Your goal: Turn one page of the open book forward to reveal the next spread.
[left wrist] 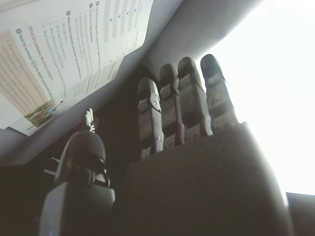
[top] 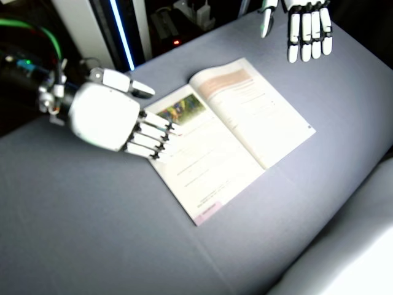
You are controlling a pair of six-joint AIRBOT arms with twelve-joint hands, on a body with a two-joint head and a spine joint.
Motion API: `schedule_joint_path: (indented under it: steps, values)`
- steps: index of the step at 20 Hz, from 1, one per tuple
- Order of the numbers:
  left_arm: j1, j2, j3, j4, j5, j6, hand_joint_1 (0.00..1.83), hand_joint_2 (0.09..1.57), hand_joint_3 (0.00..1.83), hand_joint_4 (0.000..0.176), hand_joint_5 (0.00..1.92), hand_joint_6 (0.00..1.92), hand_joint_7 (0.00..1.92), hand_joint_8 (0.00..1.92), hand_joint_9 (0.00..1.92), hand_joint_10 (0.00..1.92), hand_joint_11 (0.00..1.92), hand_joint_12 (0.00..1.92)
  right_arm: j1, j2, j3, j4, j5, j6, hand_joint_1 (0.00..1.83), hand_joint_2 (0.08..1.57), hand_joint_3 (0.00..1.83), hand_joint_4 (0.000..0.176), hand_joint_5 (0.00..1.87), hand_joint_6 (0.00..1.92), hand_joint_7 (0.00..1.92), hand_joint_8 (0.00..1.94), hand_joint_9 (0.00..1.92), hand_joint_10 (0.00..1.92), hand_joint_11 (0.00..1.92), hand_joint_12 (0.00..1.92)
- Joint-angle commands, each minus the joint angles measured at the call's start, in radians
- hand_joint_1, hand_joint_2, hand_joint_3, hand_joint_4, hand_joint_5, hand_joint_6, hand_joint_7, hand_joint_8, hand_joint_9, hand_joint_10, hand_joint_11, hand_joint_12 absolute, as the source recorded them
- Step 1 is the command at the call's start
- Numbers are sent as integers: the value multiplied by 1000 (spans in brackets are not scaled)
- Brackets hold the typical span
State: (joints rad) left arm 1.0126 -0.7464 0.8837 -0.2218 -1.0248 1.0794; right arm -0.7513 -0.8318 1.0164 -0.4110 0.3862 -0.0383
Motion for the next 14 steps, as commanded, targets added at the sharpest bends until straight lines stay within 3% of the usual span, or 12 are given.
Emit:
schedule_joint_path:
  steps: [1, 3, 7, 8, 13, 14]
  values:
    - [-9, -1, 2, -1, -116, -1, 0, 1346, 0, 68, 313, 0, 295, 2, 224, 3, 2, 296, 14, 2, 4, 12, 77, 9, 0, 1402, 0, 0, 106, 0, 44, 0, 0, 0, 0, 0]
    - [-10, -2, 3, 0, -115, -1, 0, 1350, 0, 78, 310, 0, 298, 0, 230, 2, 0, 324, 15, -1, 4, 5, 74, 9, 0, 1386, 0, 0, 103, 0, 29, 0, 0, 0, 0, 0]
    - [-13, -6, 6, 4, -110, -2, 0, 1359, 2, 67, 317, 4, 294, 2, 228, 2, 0, 314, 22, -17, 7, -35, 55, 9, 0, 1376, 0, 0, 99, 1, 52, 7, 0, 0, 0, 0]
    - [-14, -7, 6, 4, -110, -2, 0, 1355, 0, 83, 295, 2, 282, 2, 212, 1, 0, 263, 24, -23, 11, -60, 51, 9, 0, 1374, 0, 0, 101, 3, 55, 8, 0, 0, 0, 0]
    - [-18, -12, 9, 9, -106, -3, 0, 1376, 4, 74, 314, 5, 288, 2, 219, 3, 0, 300, 44, -44, 26, -148, 46, 9, 0, 1322, 0, 0, 69, 0, 33, 0, 0, 0, 0, 0]
    - [-18, -12, 10, 9, -106, -3, 0, 1367, 0, 79, 314, 2, 297, 3, 231, 4, 0, 327, 51, -47, 26, -152, 46, 9, 0, 1321, 0, 0, 87, 7, 52, 7, 0, 0, 0, 0]
